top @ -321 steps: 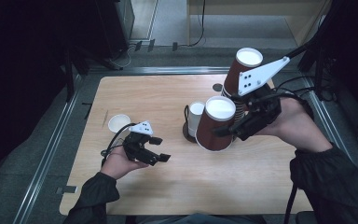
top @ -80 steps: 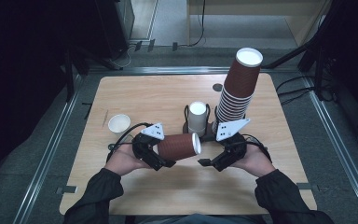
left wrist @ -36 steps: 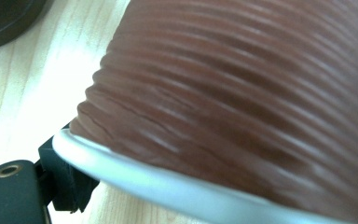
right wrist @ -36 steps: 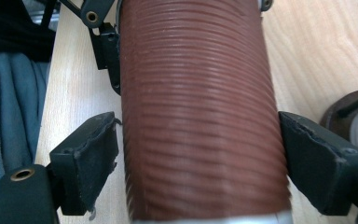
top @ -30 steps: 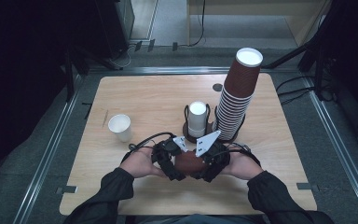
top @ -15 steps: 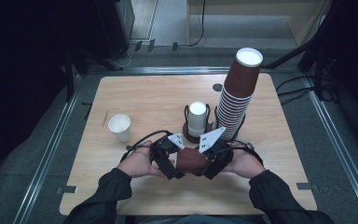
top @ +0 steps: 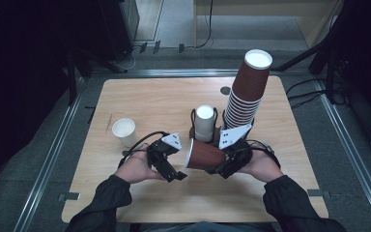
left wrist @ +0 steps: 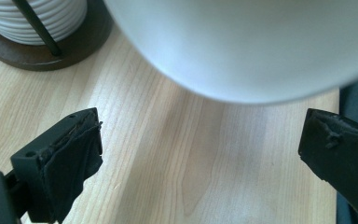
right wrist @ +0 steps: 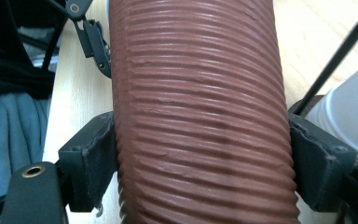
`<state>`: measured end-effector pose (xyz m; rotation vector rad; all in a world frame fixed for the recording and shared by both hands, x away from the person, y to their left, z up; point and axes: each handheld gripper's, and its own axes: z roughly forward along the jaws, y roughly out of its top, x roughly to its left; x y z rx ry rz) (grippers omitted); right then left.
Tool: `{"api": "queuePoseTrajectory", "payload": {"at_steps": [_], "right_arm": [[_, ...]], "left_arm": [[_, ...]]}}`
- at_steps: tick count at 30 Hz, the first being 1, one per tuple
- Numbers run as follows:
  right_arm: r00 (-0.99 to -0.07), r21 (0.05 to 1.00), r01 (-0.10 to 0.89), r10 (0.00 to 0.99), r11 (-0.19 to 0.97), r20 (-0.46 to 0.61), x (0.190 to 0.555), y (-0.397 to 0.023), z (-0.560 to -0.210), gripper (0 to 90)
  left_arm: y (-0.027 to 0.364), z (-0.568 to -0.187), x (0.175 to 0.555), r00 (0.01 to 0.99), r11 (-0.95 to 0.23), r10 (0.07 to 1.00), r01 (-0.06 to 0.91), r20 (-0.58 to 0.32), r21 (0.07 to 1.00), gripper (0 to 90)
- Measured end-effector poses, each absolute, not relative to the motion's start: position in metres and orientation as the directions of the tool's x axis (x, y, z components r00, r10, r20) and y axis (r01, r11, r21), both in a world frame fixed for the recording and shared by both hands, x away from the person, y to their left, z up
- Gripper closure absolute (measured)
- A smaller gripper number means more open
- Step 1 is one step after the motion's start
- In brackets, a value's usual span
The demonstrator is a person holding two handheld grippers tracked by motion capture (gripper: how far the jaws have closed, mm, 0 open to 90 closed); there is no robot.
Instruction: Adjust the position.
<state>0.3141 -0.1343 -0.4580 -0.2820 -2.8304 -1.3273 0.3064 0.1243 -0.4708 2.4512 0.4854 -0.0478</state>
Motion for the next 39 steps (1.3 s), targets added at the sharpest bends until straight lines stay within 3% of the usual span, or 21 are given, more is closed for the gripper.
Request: {"api": "queuePoseTrajectory", "payload": {"at_steps": [15,20,34,39], "right_arm": [[-0.981,0.841,0.183,0.152,0.509,0.122,0.317,-0.152,-0.452,18.7],[-0.983,0.857,0.181,0.122,0.483,0.139,0.316,-0.147,-0.451,18.7],[-0.983,0.836,0.176,0.054,0.520,0.174,0.312,-0.127,-0.460,18.7],[-0.983,0.830,0.180,0.060,0.527,0.175,0.313,-0.125,-0.461,19.2]], "left_arm": [[0.131,-0.461,0.308,0.915,-0.599,0.342,0.388,-0.215,0.701,0.0],[0.127,-0.459,0.306,0.922,-0.563,0.296,0.378,-0.247,0.735,0.0],[0.120,-0.455,0.300,0.939,-0.547,0.251,0.336,-0.233,0.767,0.0],[0.121,-0.454,0.299,0.947,-0.545,0.245,0.313,-0.209,0.778,6.3]]}}
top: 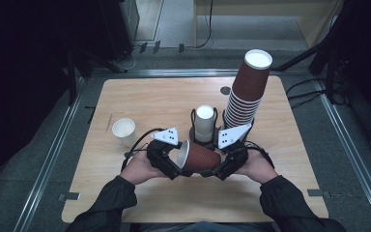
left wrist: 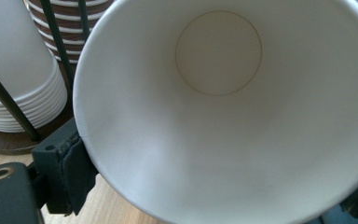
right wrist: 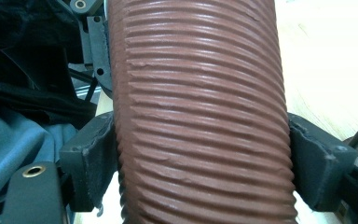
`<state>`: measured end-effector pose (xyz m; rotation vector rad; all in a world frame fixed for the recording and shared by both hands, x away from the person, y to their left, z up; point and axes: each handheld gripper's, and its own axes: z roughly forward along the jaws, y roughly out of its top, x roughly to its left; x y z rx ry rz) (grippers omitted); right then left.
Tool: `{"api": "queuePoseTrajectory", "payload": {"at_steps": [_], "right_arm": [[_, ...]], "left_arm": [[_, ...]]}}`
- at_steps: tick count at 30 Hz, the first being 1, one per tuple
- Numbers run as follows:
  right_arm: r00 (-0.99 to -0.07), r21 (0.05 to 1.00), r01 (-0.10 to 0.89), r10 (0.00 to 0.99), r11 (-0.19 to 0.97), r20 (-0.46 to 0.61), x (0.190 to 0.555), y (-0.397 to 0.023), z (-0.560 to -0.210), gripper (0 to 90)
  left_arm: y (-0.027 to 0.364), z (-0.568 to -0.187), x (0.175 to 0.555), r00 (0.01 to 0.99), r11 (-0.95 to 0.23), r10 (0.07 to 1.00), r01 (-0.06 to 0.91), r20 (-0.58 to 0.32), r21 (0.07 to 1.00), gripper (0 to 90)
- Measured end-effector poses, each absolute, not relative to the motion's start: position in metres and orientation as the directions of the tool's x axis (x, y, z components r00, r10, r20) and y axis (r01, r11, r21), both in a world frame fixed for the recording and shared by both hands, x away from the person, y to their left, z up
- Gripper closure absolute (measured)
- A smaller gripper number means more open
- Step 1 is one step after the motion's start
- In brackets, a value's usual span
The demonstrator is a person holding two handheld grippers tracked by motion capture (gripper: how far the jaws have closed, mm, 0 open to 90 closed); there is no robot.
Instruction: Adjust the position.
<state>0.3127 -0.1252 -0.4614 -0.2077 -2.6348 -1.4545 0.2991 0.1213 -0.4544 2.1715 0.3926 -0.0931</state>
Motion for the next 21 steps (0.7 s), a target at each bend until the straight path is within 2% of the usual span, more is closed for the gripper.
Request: {"api": "queuePoseTrajectory", "payload": {"at_steps": [10,12,21], "right_arm": [[-0.983,0.797,0.183,0.090,0.576,0.161,0.310,-0.120,-0.463,18.1],[-0.984,0.790,0.176,0.098,0.588,0.146,0.309,-0.121,-0.463,14.2],[-0.979,0.773,0.200,0.154,0.602,0.134,0.312,-0.128,-0.462,14.0]], "left_arm": [[0.124,-0.453,0.302,0.942,-0.581,0.252,0.330,-0.221,0.744,8.2],[0.127,-0.452,0.303,0.941,-0.584,0.261,0.331,-0.215,0.741,8.3],[0.137,-0.447,0.308,0.928,-0.626,0.319,0.359,-0.192,0.692,8.2]]}}
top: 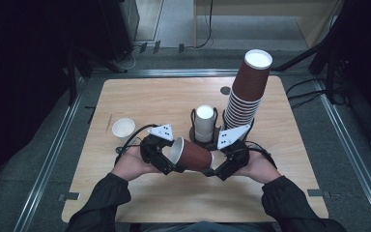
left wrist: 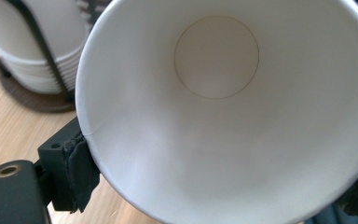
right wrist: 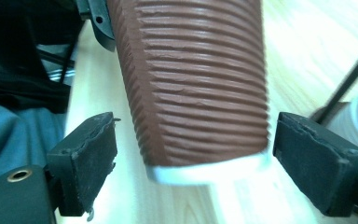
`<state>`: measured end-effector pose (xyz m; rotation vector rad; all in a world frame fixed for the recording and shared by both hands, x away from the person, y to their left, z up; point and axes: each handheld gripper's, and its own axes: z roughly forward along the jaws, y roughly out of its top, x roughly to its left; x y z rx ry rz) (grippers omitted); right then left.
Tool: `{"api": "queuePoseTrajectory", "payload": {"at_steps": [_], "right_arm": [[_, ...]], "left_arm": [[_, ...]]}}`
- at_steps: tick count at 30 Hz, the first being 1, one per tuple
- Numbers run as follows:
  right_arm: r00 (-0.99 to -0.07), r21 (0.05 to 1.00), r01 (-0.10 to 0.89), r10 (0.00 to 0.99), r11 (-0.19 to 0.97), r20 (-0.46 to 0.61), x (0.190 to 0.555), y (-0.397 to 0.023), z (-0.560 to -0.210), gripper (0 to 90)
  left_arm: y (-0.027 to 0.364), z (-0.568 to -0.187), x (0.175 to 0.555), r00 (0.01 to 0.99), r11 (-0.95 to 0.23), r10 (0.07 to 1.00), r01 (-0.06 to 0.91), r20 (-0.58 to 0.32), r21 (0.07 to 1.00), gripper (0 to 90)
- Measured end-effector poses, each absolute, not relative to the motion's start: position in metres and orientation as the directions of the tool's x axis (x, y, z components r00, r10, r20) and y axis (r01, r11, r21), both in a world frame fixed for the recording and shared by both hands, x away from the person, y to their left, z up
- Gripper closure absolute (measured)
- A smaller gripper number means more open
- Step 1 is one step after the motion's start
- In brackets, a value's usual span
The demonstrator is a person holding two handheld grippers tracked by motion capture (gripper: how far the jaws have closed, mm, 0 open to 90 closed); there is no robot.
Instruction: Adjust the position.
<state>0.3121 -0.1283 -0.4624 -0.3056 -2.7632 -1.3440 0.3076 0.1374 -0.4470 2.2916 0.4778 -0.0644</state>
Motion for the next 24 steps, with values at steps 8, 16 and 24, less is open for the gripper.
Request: {"api": "queuePoseTrajectory", "payload": {"at_steps": [8,16,24], "right_arm": [[-0.974,0.761,0.215,0.194,0.612,0.118,0.314,-0.133,-0.466,14.2],[-0.970,0.748,0.226,0.214,0.624,0.115,0.315,-0.132,-0.472,14.4],[-0.972,0.722,0.222,0.209,0.655,0.110,0.314,-0.126,-0.482,14.5]], "left_arm": [[0.136,-0.448,0.312,0.925,-0.683,0.348,0.363,-0.155,0.634,8.2],[0.127,-0.453,0.318,0.921,-0.736,0.361,0.379,-0.148,0.561,8.2],[0.113,-0.456,0.320,0.921,-0.774,0.361,0.383,-0.145,0.504,8.2]]}}
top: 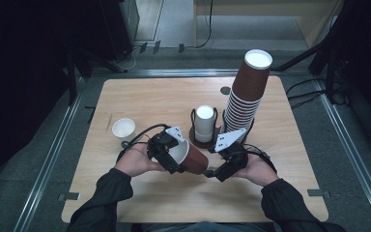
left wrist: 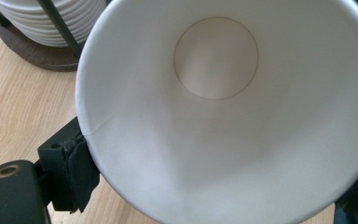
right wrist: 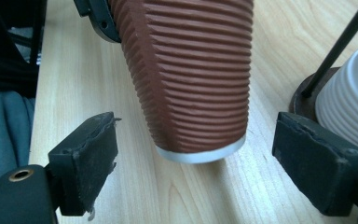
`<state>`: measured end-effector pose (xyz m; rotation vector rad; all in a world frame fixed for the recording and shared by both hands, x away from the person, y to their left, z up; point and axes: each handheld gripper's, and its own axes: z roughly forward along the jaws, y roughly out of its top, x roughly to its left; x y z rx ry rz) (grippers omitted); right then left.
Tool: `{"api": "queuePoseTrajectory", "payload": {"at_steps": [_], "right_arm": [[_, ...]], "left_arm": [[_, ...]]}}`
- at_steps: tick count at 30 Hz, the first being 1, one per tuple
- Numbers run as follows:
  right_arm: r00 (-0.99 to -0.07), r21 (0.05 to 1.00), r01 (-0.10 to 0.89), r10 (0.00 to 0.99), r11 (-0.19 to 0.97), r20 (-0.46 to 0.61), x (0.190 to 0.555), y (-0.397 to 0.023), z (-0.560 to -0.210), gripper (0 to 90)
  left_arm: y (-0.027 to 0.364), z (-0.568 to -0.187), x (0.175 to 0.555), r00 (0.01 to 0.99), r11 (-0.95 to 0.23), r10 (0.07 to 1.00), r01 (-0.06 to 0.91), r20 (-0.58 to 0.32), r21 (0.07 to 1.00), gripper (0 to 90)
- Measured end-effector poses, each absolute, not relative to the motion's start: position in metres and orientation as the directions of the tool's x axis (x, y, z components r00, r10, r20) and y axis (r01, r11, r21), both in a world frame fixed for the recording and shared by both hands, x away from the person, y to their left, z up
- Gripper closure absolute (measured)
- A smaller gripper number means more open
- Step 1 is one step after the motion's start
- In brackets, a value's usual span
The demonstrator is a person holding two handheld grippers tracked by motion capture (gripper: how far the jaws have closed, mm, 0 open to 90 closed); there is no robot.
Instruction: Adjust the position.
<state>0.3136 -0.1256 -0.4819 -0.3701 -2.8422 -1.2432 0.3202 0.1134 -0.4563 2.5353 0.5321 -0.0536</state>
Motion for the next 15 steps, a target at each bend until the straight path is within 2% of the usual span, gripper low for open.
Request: {"api": "queuePoseTrajectory", "payload": {"at_steps": [15], "right_arm": [[-0.981,0.665,0.189,0.168,0.723,0.096,0.309,-0.103,-0.500,16.4]], "left_arm": [[0.091,-0.455,0.310,0.931,-0.805,0.333,0.362,-0.147,0.470,8.1]]}}
